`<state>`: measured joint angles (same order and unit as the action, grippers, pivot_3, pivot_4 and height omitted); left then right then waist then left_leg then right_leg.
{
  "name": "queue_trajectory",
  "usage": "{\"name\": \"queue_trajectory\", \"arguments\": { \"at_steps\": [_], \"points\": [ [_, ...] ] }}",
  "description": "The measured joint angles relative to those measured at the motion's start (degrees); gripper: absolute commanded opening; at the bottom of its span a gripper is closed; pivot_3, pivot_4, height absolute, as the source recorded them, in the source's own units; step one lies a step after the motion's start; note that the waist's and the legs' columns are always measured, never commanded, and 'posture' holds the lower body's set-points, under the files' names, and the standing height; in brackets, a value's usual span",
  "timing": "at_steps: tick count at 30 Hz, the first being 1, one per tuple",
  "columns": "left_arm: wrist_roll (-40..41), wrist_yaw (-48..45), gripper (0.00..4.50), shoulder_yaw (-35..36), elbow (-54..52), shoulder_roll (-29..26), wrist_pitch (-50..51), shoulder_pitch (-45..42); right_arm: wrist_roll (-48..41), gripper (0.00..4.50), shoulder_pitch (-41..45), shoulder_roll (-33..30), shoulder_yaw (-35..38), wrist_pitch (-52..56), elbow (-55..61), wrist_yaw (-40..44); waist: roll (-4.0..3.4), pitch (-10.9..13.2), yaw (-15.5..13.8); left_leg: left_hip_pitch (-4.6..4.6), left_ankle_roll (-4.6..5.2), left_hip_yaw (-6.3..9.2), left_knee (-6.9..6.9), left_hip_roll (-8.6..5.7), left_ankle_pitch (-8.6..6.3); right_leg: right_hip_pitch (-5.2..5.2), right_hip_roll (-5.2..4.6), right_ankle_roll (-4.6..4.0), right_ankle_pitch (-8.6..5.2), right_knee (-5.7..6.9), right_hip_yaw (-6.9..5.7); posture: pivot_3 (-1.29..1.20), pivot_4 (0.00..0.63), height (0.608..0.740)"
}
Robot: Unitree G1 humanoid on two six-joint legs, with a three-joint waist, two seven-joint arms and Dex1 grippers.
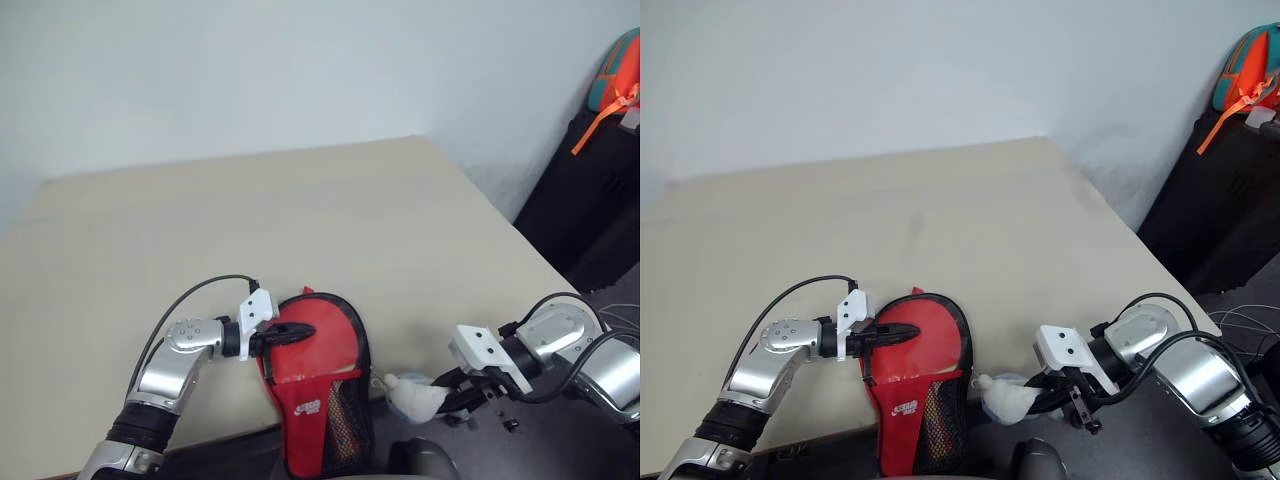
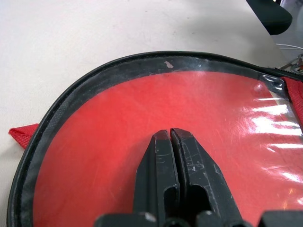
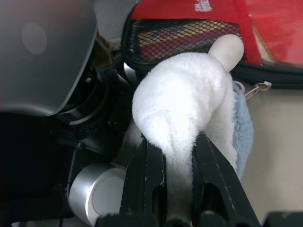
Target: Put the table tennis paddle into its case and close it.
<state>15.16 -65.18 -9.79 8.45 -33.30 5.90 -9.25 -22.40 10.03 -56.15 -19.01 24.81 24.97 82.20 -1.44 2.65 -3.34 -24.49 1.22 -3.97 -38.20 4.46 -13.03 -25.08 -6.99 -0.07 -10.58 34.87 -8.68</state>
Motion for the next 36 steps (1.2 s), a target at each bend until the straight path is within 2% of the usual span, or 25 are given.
{"name": "queue_trajectory", "arguments": {
  "at_steps": [19,22,27,36],
  "points": [
    [0.08,-1.55,0.0,-0.19,-0.28,-0.08,0.09,-0.41,-0.62,0.33,-6.19,-4.08,2.15,-3.87,5.67,0.13,0.0,-0.06,-0.66,0.01,0.0,0.04,-0.4,-0.02,-0.52,0.22,0.0,0.2,0.11,0.02,0.01,0.0,0.0,0.706],
    [0.07,-1.53,0.0,-0.25,-0.03,-0.13,0.18,-0.64,0.04,0.33,-4.15,-2.61,1.54,-3.58,3.1,-0.3,0.02,-0.06,-0.49,0.02,0.04,0.02,-0.5,-0.02,-0.57,0.26,0.0,0.26,0.15,0.01,0.02,0.0,0.0,0.706],
    [-0.05,-1.08,0.0,-0.07,1.08,-0.49,0.29,-0.9,3.29,0.33,2.24,4.04,-0.18,-2.49,-5.53,-4.43,0.1,-0.08,0.04,0.08,0.04,0.03,-0.51,0.08,-0.56,0.17,0.06,0.26,0.15,0.04,-0.04,0.0,0.0,0.706],
    [-0.21,-0.7,0.0,0.53,1.7,-1.01,0.6,-0.7,7.21,0.33,9.48,9.22,-1.48,-3.47,-14.01,-5.77,0.08,-0.09,0.25,0.56,0.04,0.04,-0.55,0.07,-0.56,0.03,0.04,0.26,0.16,-0.07,-0.19,0.0,0.0,0.706]
  ]
}}
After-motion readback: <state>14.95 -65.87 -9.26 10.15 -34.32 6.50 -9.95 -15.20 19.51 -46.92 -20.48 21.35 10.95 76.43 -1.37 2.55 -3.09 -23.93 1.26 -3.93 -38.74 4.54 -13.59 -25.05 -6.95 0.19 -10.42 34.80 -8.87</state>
